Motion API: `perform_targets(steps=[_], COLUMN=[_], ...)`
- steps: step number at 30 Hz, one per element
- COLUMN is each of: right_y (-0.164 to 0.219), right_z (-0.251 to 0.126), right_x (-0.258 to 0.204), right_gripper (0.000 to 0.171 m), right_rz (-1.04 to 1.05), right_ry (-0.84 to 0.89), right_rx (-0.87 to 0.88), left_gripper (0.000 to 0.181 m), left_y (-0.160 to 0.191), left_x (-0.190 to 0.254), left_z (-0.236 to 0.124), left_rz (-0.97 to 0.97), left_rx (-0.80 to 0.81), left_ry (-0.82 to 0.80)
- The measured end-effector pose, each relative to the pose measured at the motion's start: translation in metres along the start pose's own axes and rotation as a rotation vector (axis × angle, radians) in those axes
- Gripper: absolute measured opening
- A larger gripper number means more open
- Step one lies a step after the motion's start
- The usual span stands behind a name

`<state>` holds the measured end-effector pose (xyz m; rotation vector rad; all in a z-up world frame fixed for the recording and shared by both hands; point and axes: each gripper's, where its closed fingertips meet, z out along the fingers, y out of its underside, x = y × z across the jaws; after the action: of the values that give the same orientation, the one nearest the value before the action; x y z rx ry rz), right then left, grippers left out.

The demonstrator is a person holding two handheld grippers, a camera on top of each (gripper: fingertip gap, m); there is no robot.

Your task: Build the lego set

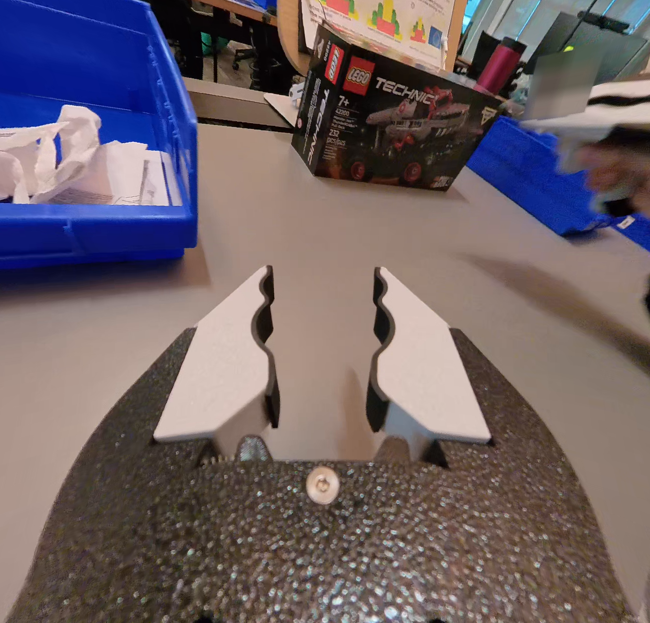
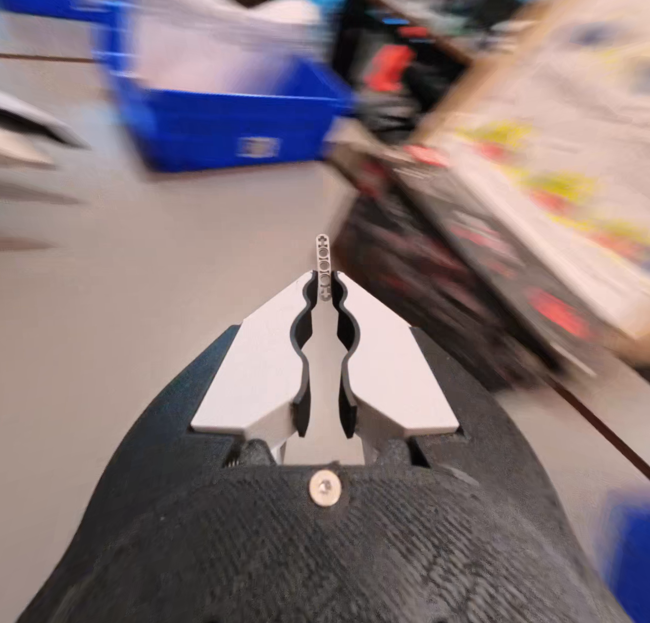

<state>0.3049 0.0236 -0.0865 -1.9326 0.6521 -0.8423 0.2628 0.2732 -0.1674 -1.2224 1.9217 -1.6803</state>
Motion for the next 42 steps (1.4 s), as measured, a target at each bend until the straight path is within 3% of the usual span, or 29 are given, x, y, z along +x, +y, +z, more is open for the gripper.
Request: perform_targets(steps=[1,3,5,7,10,15,17,20,23,27,35,38,42], right_y=[0.017,0.072,0.127,0.17,0.205,0.216,0.216,0.209,0.196,0.199,0.198,0.191,0.187], right_z=[-0.047,-0.144,-0.21,-0.245,-0.269,-0.249,-0.245,-0.256,-0.268,-0.261,-0.218,-0.206,-0.193], right_x=[0.052,0.142,0.196,0.227,0.253,0.262,0.265,0.262,0.24,0.187,0.126,0.111,0.091], right_gripper=[0.006,0.006,0.006,0.006,0.006,0.011,0.051,0.076,0.088,0.096,0.108,0.106,0.109], right_rz=[0.04,0.124,0.248,0.354,0.383,0.41,0.396,0.421,0.387,0.287,0.437,0.499,0.452], right_ry=[0.21,0.558,0.706,0.736,0.756,0.607,0.594,0.627,0.675,0.686,0.737,0.755,0.745], right_rx=[-0.014,-0.104,-0.161,-0.189,-0.252,-0.25,-0.258,-0.23,-0.195,-0.223,-0.139,-0.064,-0.124], left_gripper=[0.054,0.054,0.054,0.055,0.056,0.057,0.058,0.061,0.066,0.083,0.111,0.114,0.115], left_y=[0.001,0.004,0.007,0.01,0.012,0.006,0.005,0.008,0.016,0.023,0.01,0.007,-0.009], left_x=[0.003,0.009,0.015,0.023,0.04,0.074,0.087,0.109,0.13,0.148,0.173,0.167,0.171], left_z=[0.002,0.007,0.013,0.021,0.032,0.047,0.051,0.057,0.066,0.085,0.112,0.11,0.095], left_rz=[0.014,0.041,0.056,0.069,0.12,0.224,0.24,0.239,0.263,0.318,0.286,0.286,0.277], left_rx=[-0.009,-0.027,-0.05,-0.077,-0.116,-0.127,-0.134,-0.139,-0.151,-0.161,-0.099,-0.062,0.051], left_ry=[-0.001,0.001,0.007,0.012,0.031,0.054,0.067,0.099,0.137,0.131,0.078,-0.018,-0.085])
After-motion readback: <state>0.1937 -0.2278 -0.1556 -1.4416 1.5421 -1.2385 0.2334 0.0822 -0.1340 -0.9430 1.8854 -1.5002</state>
